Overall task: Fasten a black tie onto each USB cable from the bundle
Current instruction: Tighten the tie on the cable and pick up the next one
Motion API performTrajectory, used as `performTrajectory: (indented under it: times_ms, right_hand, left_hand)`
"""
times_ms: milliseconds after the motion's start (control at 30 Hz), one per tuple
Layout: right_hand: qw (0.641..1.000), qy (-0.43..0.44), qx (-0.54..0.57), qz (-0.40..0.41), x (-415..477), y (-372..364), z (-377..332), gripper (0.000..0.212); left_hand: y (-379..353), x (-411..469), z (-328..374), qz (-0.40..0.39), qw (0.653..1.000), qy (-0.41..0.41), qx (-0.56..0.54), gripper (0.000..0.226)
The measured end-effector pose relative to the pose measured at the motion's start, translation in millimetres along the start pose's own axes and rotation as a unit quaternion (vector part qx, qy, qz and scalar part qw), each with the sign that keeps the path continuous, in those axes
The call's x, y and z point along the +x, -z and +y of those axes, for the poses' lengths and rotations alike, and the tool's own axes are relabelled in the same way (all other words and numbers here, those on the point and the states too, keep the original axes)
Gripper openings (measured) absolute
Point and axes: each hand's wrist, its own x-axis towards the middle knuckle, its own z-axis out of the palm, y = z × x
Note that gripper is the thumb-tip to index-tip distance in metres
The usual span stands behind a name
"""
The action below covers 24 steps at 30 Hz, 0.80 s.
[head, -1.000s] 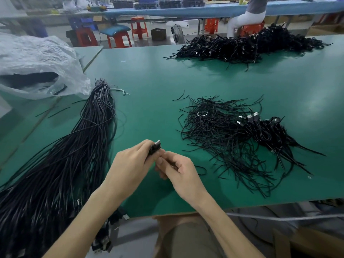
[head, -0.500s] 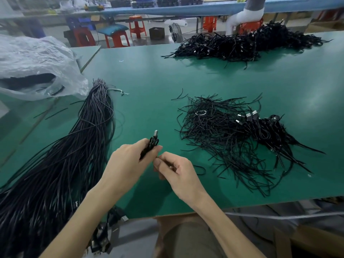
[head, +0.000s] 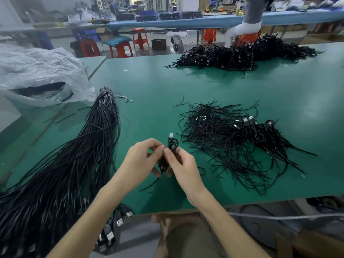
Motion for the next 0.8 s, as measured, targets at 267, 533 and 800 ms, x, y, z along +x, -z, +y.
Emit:
performTrajectory:
  times_ms: [267, 533, 800]
  right_hand:
    - [0.996, -0.048, 0.029, 0.070, -2.4, 62.3, -47.0, 0.043]
    - [0.887, -0.022, -0.414, 0.204, 49.8, 196.0, -102.1, 0.038]
    - [0.779, -0.034, -0.589, 0.214, 46.1, 204.6, -67.5, 0.039]
  left_hand:
    - [44.5, 11.6, -13.7, 0.102, 0.993, -0.004, 0.054, 0.018]
    - [84.4, 28.2, -69.3, 0.149, 0.833, 0.154, 0.510, 0.035]
    - [85.5, 28.8, -79.4, 0.150, 0.801, 0.143, 0.562, 0.031]
